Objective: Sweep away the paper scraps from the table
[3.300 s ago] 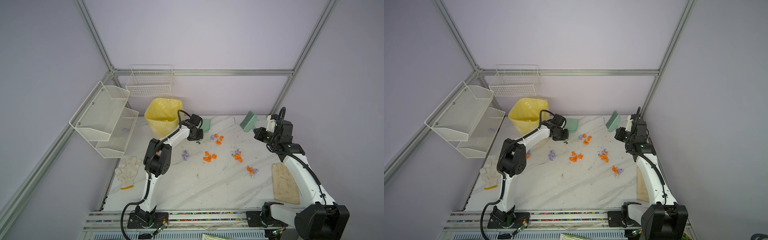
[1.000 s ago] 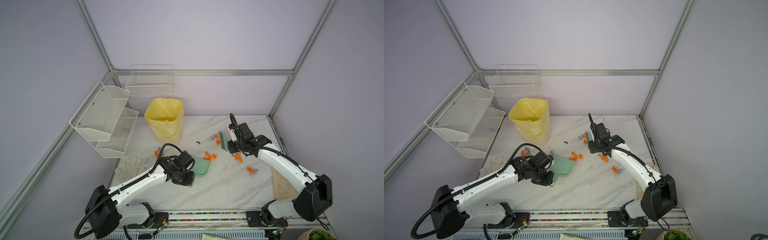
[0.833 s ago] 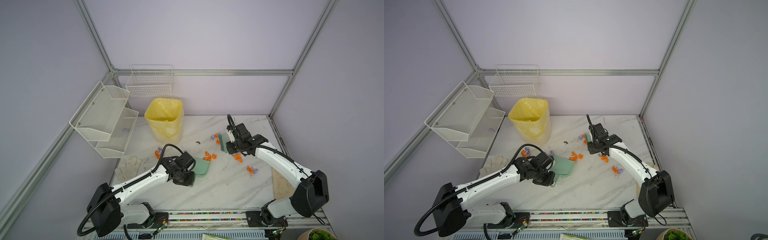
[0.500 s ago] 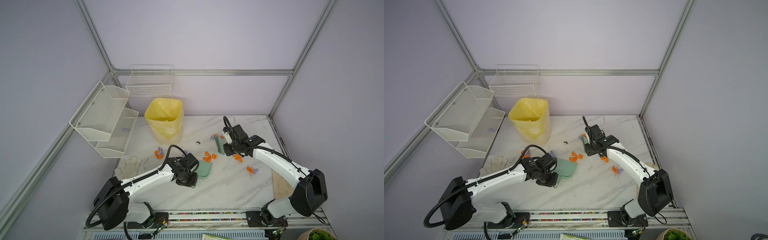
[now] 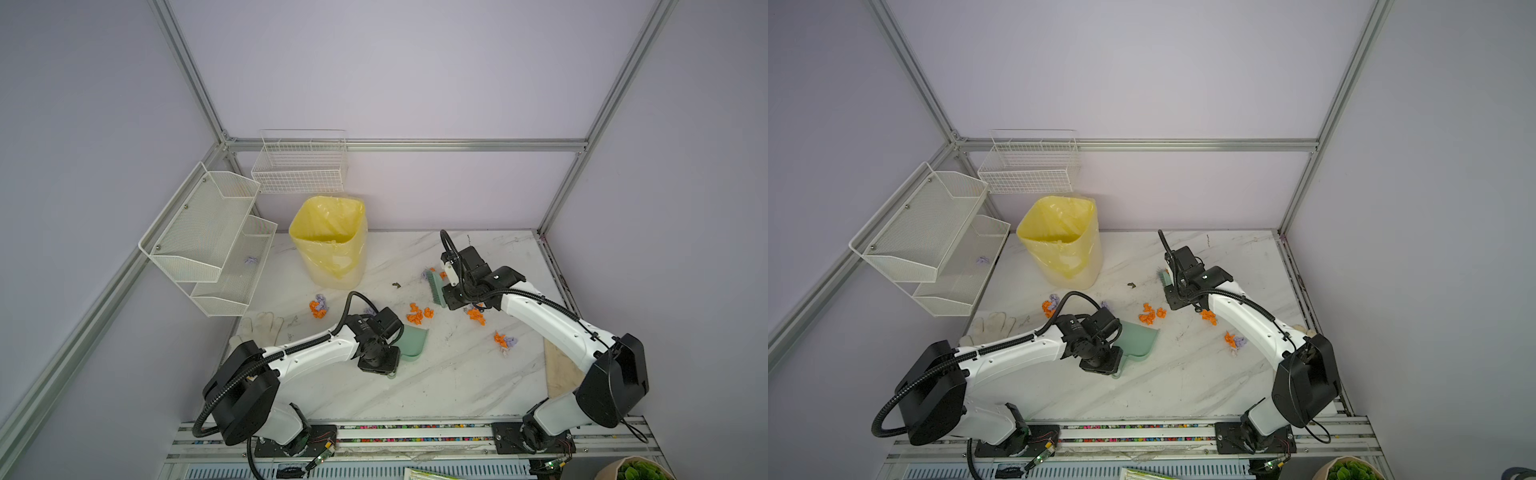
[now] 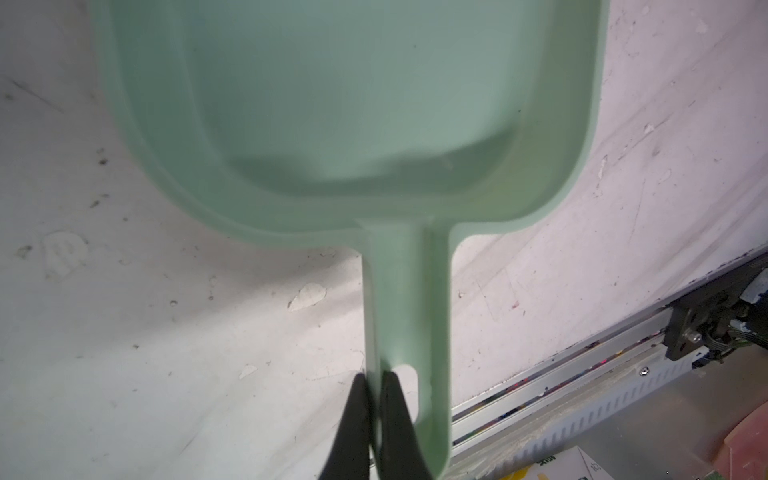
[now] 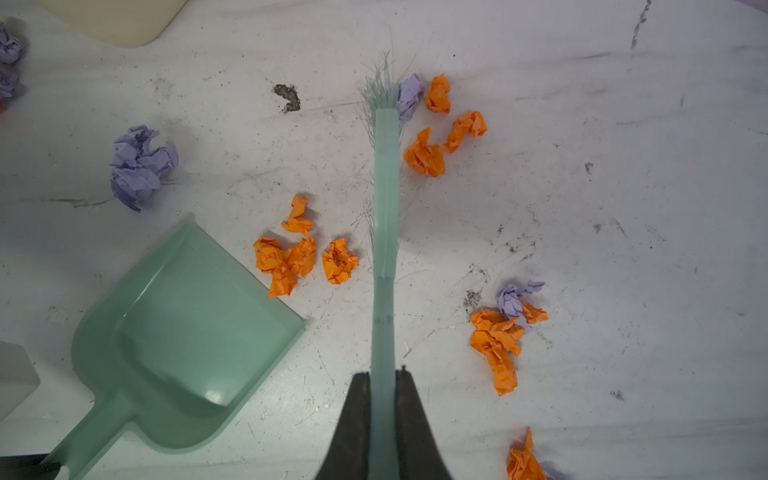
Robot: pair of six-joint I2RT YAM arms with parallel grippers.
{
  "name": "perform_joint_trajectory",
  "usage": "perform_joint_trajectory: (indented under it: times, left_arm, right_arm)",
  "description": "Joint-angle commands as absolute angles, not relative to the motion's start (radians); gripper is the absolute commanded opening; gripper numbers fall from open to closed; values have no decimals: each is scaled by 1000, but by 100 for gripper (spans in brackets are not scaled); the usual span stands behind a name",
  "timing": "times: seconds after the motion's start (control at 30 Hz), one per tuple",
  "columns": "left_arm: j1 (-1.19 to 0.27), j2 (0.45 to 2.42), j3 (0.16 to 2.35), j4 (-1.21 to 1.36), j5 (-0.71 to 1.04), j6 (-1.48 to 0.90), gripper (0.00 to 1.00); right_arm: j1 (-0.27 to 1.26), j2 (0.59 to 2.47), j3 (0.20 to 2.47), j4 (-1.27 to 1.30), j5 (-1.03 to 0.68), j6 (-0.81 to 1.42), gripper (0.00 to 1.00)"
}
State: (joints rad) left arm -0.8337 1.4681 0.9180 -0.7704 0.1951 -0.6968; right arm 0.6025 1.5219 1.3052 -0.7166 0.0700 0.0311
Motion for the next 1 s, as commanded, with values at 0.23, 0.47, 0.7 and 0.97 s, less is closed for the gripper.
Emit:
perform_joint_trajectory:
  times: [0.23, 0.47, 0.7, 0.97]
  left_arm:
    - [-838, 1500, 952, -724, 206, -698, 0]
    - [-838, 1529, 966, -725, 216, -689, 0]
    - [-838, 1522, 976, -741, 211, -690, 0]
    - [-838, 1498, 966, -751, 200, -704, 0]
  right_arm:
    - [735, 1570, 1362, -843, 55, 30, 0]
    - [788, 1465, 1370, -866, -48, 90, 0]
    - [788, 1475, 1501, -908, 64, 89, 0]
    - [781, 1675, 1624, -835, 199, -34, 0]
